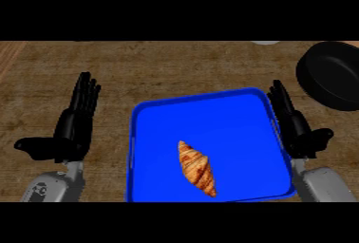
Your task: Pick the croissant from the tray and place it in the pot
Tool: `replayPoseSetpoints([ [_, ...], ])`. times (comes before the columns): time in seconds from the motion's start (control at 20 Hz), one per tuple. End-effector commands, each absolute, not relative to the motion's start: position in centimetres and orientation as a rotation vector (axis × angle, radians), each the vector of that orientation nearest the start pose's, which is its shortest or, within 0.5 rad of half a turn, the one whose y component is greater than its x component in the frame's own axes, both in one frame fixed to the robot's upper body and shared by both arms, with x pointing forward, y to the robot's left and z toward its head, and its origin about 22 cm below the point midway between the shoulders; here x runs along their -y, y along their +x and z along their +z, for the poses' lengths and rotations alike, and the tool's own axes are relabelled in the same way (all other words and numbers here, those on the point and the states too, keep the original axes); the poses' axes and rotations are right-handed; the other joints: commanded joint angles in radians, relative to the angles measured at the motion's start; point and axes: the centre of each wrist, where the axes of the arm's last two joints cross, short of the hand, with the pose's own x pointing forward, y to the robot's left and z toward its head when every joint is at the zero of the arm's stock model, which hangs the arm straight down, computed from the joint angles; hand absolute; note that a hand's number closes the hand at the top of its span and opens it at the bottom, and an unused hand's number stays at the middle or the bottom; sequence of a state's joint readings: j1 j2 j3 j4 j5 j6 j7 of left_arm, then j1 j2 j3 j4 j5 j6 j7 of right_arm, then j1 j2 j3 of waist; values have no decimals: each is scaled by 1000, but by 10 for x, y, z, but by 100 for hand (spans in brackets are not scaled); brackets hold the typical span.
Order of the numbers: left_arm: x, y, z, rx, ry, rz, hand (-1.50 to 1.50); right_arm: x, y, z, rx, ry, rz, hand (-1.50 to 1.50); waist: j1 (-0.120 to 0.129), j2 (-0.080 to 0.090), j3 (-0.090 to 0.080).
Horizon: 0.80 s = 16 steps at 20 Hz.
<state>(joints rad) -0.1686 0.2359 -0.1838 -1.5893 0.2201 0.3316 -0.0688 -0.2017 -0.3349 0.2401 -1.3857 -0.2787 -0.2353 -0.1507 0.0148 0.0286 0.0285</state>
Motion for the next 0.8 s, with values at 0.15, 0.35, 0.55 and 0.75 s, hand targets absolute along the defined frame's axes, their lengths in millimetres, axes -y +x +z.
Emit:
replayPoseSetpoints([
  [0.15, -218, 287, 66, 1819, 43, -37, 0, 152, 308, 77, 1676, 407, 805, 150, 141, -15, -34],
  [0.35, -209, 289, 63, 1785, -11, -63, 0, 159, 332, 155, 1820, 114, 1401, 150, 161, -27, -45],
  [0.55, -216, 303, 81, 1811, -1, -45, 0, 134, 338, 177, 1730, 389, 1753, -150, 120, -2, -30],
  [0.75, -228, 304, 77, 1787, 32, -24, 0, 123, 353, 212, 1732, 580, 1957, -150, 85, -6, -29],
])
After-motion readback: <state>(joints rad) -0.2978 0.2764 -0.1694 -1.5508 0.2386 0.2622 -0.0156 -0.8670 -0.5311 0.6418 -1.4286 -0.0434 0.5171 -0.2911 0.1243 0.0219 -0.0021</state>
